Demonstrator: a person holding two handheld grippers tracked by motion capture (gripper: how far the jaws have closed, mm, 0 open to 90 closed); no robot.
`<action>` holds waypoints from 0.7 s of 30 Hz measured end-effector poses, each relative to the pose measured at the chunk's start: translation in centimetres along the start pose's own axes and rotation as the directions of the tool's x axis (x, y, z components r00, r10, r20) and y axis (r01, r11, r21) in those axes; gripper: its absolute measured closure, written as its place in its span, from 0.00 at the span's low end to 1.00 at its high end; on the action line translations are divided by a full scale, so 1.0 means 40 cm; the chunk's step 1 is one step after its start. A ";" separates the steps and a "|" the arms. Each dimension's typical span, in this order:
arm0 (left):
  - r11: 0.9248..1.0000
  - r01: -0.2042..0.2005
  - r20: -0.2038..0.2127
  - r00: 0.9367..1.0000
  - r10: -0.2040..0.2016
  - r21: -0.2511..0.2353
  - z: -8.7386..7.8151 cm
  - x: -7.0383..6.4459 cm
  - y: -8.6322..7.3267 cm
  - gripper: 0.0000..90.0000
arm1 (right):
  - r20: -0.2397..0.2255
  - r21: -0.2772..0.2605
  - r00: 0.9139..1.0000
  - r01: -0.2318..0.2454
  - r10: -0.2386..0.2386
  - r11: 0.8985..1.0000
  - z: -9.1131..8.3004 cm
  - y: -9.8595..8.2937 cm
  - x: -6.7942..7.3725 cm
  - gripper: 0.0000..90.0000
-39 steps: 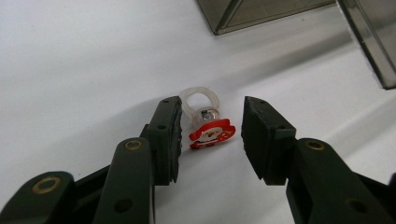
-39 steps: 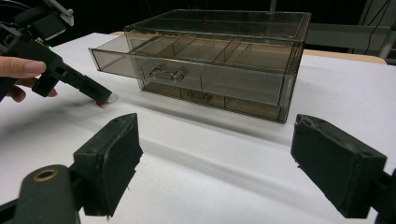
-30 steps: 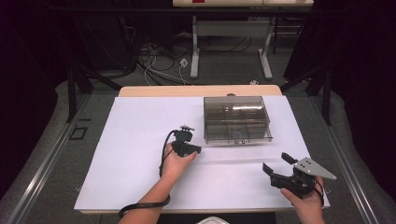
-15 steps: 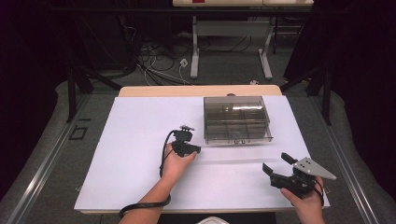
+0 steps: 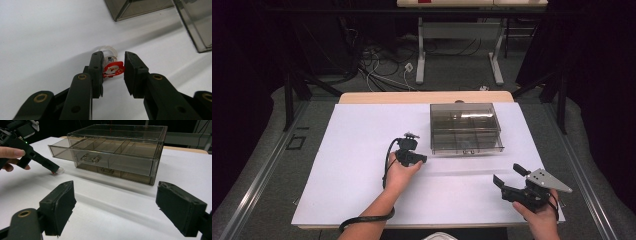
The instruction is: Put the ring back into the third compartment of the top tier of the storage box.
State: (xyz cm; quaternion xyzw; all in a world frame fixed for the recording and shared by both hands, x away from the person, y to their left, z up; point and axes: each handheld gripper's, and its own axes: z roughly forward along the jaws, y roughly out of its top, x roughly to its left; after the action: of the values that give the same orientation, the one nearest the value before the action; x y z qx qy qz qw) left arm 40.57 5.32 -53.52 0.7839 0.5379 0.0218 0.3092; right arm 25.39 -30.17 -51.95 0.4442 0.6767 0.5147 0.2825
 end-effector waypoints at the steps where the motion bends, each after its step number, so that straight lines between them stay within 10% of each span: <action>1: 1.000 -0.004 -0.004 1.000 0.004 0.000 -0.003 0.000 0.002 0.76 | 0.000 0.003 1.000 0.000 0.000 1.000 -0.001 0.000 0.000 0.17; 21: 0.999 -0.015 -0.011 1.000 0.014 -0.042 -0.061 -0.006 0.039 0.77 | -0.003 0.023 1.000 -0.002 0.003 1.000 -0.003 0.001 0.000 0.17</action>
State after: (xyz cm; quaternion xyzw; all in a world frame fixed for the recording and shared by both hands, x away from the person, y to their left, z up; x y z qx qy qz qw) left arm 40.85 5.87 -50.69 0.7810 0.5333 0.0398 0.3225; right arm 25.29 -30.24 -51.88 0.4474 0.6825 0.5080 0.2757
